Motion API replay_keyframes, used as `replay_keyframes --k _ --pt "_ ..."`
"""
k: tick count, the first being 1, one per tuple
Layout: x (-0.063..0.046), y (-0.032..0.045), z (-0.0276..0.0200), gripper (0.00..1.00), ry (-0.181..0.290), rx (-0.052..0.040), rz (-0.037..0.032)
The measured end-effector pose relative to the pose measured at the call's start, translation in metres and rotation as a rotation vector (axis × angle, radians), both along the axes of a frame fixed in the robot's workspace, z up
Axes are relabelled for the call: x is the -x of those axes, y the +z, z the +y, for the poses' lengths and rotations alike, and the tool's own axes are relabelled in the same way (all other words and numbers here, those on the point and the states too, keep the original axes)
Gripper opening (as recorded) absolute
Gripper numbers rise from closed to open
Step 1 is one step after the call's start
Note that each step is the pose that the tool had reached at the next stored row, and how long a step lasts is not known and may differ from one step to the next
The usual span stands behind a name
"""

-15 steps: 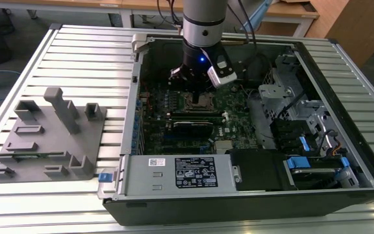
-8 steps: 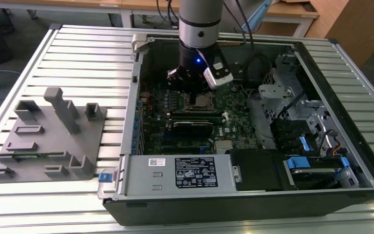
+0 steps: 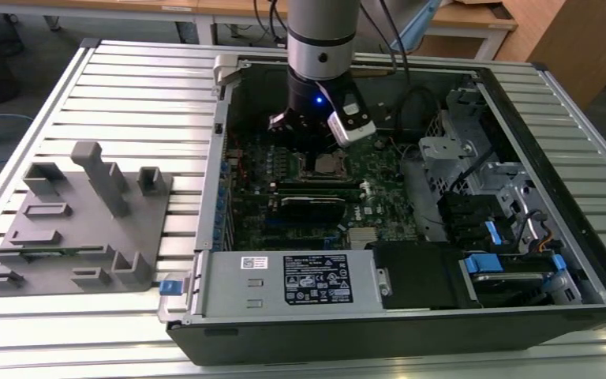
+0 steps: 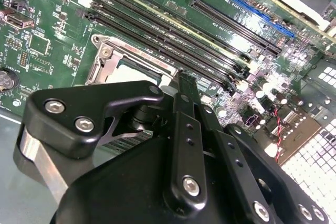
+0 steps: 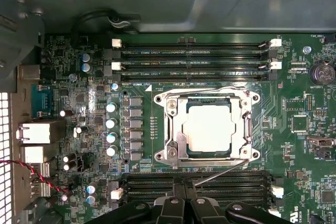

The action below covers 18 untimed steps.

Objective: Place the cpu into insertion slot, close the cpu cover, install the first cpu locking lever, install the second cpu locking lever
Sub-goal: 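Install the second cpu locking lever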

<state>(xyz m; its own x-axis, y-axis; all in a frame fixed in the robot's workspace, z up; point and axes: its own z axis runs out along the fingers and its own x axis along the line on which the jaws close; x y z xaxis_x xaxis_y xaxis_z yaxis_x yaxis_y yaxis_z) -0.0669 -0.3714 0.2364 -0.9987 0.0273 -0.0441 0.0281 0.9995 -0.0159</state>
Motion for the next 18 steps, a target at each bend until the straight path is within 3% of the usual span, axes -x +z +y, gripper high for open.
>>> replay_keyframes --k 18 --pt "-0.0035 -0.0016 0.0000 0.10 0.000 0.0001 -0.0008"
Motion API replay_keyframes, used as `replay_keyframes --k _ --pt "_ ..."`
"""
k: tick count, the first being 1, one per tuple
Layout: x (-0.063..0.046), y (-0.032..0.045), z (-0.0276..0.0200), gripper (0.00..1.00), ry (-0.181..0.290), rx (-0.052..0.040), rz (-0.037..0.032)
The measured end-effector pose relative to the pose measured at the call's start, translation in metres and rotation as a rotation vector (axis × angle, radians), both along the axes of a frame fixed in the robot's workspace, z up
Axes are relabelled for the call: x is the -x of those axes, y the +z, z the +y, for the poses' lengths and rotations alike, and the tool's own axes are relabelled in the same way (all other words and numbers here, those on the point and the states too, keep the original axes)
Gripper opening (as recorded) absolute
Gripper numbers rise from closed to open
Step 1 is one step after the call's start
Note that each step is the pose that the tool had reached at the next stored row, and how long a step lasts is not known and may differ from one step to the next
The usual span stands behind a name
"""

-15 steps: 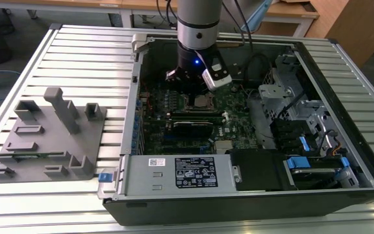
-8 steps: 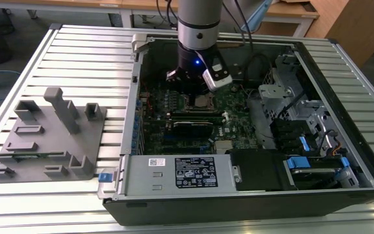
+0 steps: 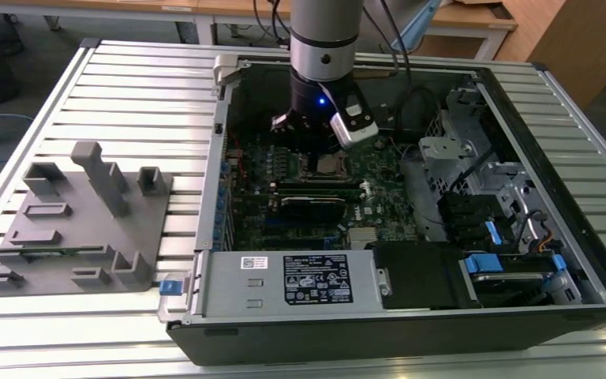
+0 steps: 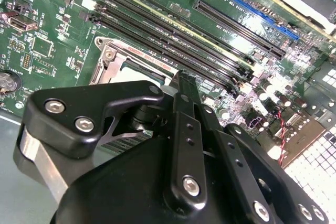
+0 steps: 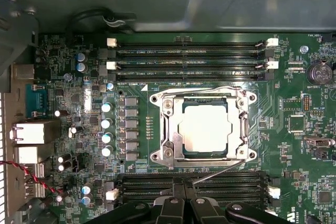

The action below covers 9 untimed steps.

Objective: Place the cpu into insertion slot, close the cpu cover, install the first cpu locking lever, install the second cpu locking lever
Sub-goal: 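Install the second cpu locking lever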

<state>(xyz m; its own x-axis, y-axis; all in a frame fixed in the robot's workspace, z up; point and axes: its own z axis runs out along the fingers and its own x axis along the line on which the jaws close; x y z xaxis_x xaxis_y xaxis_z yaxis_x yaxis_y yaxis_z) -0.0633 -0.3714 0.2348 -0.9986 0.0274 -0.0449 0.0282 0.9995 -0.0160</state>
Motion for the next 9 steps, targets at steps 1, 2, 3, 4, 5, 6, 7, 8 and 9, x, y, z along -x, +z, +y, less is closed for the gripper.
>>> replay_keyframes --k 1,2,3,4,5,6,7,8,9 --pt "0.0000 -0.0001 0.0000 0.10 0.000 0.0000 0.0000" --pt "0.0001 -0.0006 0.0000 0.10 0.000 -0.0003 -0.0005" --pt "0.0004 -0.0012 0.0001 0.10 0.000 -0.0003 -0.0008" --pt "0.0009 -0.0020 0.0000 0.10 0.000 -0.0001 -0.0011" --pt "0.0015 -0.0032 0.0000 0.10 0.000 0.0000 -0.0015" --pt "0.0017 -0.0043 0.0000 0.10 0.000 -0.0001 -0.0018" --pt "0.0017 -0.0055 0.0000 0.10 0.000 0.0000 -0.0018" --pt "0.0017 -0.0069 0.0000 0.10 0.000 0.0000 -0.0018" --pt "0.0020 -0.0083 0.0000 0.10 0.000 0.0000 -0.0019"
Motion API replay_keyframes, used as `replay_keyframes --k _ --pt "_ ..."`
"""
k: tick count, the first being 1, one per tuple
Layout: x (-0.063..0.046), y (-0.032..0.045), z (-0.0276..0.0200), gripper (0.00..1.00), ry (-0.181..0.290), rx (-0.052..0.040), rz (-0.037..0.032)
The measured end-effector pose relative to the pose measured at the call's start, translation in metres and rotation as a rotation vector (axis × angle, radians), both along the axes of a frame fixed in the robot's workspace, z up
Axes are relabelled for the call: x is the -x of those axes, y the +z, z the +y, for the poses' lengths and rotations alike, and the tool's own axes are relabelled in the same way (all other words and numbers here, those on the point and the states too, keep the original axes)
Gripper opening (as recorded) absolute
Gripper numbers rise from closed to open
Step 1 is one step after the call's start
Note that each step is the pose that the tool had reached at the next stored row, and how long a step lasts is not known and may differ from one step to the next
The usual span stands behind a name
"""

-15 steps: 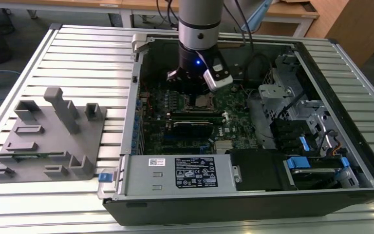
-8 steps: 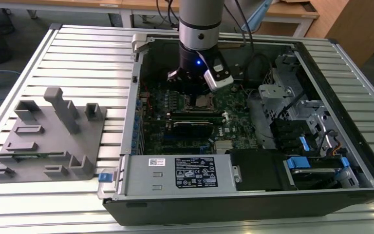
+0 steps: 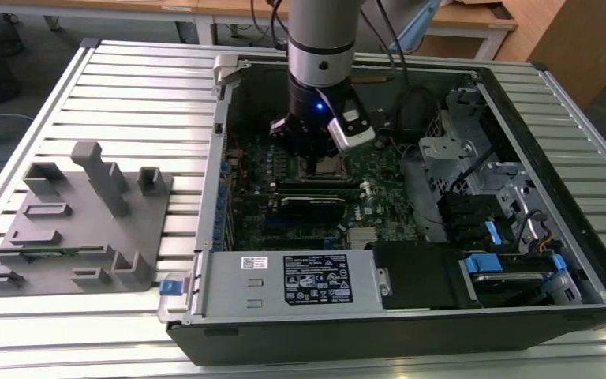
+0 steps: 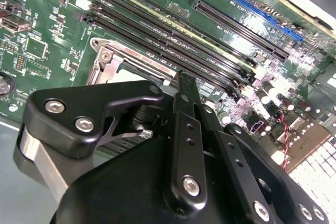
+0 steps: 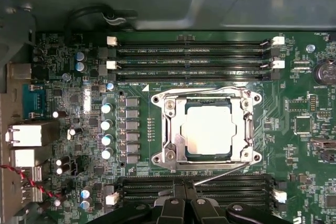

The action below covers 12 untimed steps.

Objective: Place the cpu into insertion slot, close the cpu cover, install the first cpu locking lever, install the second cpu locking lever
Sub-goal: 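Install the second cpu locking lever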

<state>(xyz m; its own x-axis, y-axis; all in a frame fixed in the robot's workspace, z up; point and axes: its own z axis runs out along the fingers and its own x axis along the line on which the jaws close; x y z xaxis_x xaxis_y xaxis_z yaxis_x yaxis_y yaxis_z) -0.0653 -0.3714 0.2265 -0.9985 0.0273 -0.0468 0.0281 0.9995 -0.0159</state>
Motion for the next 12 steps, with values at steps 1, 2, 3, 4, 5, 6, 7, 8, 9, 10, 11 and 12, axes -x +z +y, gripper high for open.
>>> replay_keyframes --k 1,2,3,4,5,6,7,8,9,10,11,12 --pt "0.000 -0.0014 0.0000 0.10 0.000 0.0000 -0.0001" --pt "0.000 -0.0029 0.0000 0.10 0.000 0.0000 -0.0001" --pt "0.000 -0.0044 0.0000 0.10 0.000 -0.0001 -0.0001" --pt "0.001 -0.0058 0.0000 0.10 0.000 -0.0001 -0.0001" --pt "0.001 -0.0071 0.0000 0.10 0.000 0.0001 0.0000" --pt "0.001 -0.0082 0.0000 0.10 0.000 0.0001 0.0000" --pt "0.002 -0.0091 0.0000 0.10 0.000 0.0000 -0.0001" --pt "0.003 -0.0098 0.0000 0.10 0.000 0.0000 -0.0001" --pt "0.004 -0.0105 0.0000 0.10 0.000 0.0001 -0.0001" --pt "0.005 -0.0110 -0.0001 0.10 0.000 0.0001 -0.0001" --pt "0.006 -0.0115 -0.0001 0.10 0.000 0.0001 -0.0002" --pt "0.007 -0.0120 0.0000 0.10 0.000 0.0000 -0.0008"
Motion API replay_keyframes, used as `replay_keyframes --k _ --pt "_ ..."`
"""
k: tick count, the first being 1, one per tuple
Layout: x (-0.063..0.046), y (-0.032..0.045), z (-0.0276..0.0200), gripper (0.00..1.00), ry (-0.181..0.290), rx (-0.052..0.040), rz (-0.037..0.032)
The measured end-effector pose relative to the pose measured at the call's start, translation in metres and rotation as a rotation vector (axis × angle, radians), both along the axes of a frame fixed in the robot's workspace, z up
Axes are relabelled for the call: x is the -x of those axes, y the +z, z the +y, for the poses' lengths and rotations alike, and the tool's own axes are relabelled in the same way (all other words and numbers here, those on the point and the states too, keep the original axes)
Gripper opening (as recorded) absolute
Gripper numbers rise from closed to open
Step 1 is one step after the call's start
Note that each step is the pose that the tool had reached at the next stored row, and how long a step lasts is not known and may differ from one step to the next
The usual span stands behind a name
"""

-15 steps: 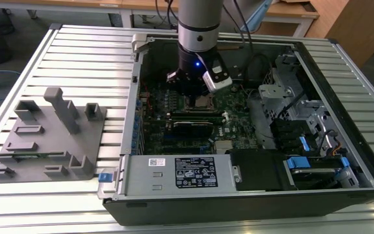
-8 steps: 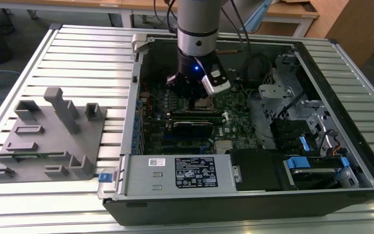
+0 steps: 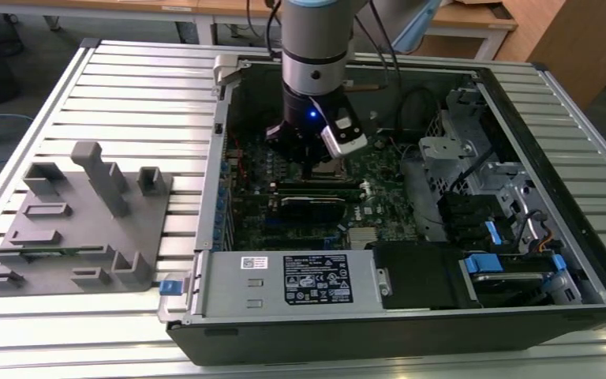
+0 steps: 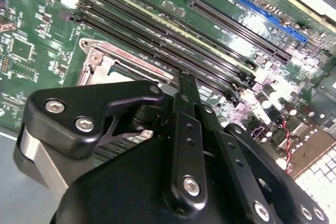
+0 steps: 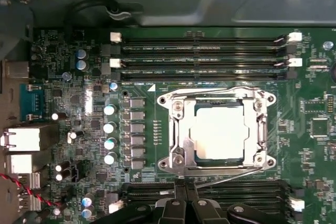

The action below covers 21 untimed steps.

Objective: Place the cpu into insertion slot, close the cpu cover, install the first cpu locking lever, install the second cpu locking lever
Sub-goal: 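Install the second cpu locking lever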

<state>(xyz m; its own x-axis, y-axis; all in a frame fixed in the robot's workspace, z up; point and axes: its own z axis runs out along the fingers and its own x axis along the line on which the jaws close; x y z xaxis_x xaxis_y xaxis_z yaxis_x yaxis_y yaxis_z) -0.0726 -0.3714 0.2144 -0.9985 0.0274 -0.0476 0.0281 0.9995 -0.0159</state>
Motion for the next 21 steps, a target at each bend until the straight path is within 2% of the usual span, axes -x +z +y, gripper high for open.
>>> replay_keyframes --k 5,12,15,16,20,21 --pt "0.0045 -0.0035 0.0000 0.10 0.000 -0.0017 -0.0006" --pt "0.0052 -0.0095 0.0000 0.10 0.000 -0.0180 -0.0005" --pt "0.0052 -0.0096 0.0000 0.10 0.000 -0.0186 -0.0004" --pt "0.0052 -0.0097 0.0000 0.10 0.000 -0.0211 -0.0005" --pt "0.0053 -0.0101 0.0000 0.10 0.000 -0.0461 -0.0005" --pt "0.0054 -0.0102 0.0000 0.10 0.000 -0.0495 -0.0004"
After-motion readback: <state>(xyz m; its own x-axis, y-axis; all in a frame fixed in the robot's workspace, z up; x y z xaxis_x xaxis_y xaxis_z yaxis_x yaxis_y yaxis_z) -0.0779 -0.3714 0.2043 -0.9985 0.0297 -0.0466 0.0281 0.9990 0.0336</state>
